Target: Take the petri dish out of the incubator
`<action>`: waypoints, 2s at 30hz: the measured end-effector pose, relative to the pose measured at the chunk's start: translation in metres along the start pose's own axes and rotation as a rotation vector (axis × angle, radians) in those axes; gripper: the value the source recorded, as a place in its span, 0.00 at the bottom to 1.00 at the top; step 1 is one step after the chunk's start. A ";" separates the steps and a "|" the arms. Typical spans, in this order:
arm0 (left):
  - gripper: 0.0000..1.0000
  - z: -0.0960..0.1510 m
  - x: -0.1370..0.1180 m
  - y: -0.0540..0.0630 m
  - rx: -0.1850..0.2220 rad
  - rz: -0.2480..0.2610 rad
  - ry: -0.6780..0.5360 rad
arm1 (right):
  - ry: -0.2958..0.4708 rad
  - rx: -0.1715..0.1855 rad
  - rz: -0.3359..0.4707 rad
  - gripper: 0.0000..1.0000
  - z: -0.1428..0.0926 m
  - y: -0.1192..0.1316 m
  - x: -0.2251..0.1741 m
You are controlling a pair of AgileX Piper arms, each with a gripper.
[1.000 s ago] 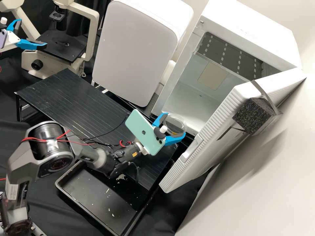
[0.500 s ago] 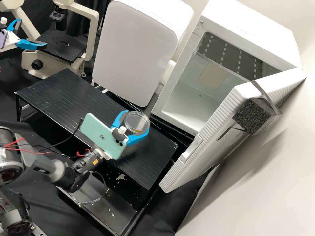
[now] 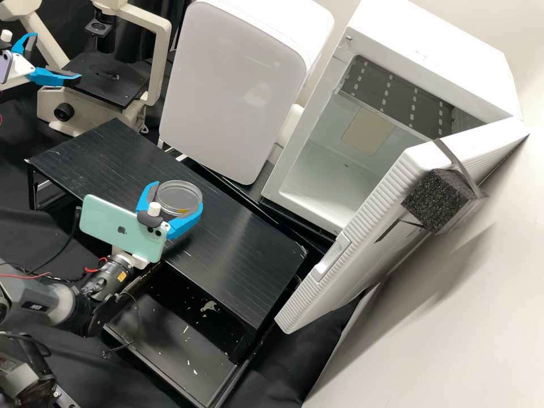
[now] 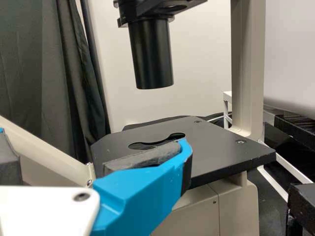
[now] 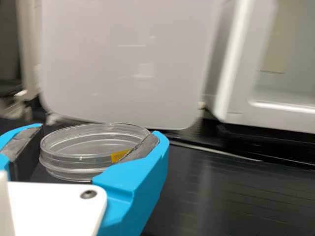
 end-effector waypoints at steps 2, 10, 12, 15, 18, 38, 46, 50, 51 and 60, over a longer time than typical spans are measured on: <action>1.00 0.000 0.000 0.000 0.000 0.000 0.000 | 0.014 -0.013 -0.025 0.00 -0.003 -0.005 0.001; 1.00 0.000 0.000 0.000 0.000 0.000 0.000 | -0.007 -0.006 -0.069 0.00 0.003 -0.018 0.008; 1.00 0.000 0.000 0.000 0.000 0.000 0.000 | -0.015 -0.003 -0.061 0.00 0.006 -0.017 0.011; 1.00 0.000 0.000 0.000 0.000 0.000 0.000 | -0.051 0.000 -0.036 0.00 0.015 -0.012 0.014; 1.00 0.000 0.000 0.000 0.000 0.000 0.000 | -0.089 -0.001 -0.005 0.00 0.024 -0.005 0.015; 1.00 0.000 0.000 0.000 0.000 0.000 0.000 | -0.086 0.011 0.027 0.00 0.020 0.003 0.000; 1.00 0.000 0.000 0.000 0.000 0.000 0.000 | -0.076 0.013 -0.002 0.00 0.018 -0.001 0.001; 1.00 0.000 0.000 0.000 0.000 0.000 0.000 | -0.078 0.021 -0.013 0.00 0.020 -0.004 0.002; 1.00 0.000 0.000 0.000 0.000 0.000 0.000 | -0.080 0.023 -0.015 0.00 0.020 -0.004 0.002; 1.00 0.000 0.000 0.000 0.000 0.000 0.000 | -0.078 0.026 -0.012 1.00 0.021 -0.004 0.003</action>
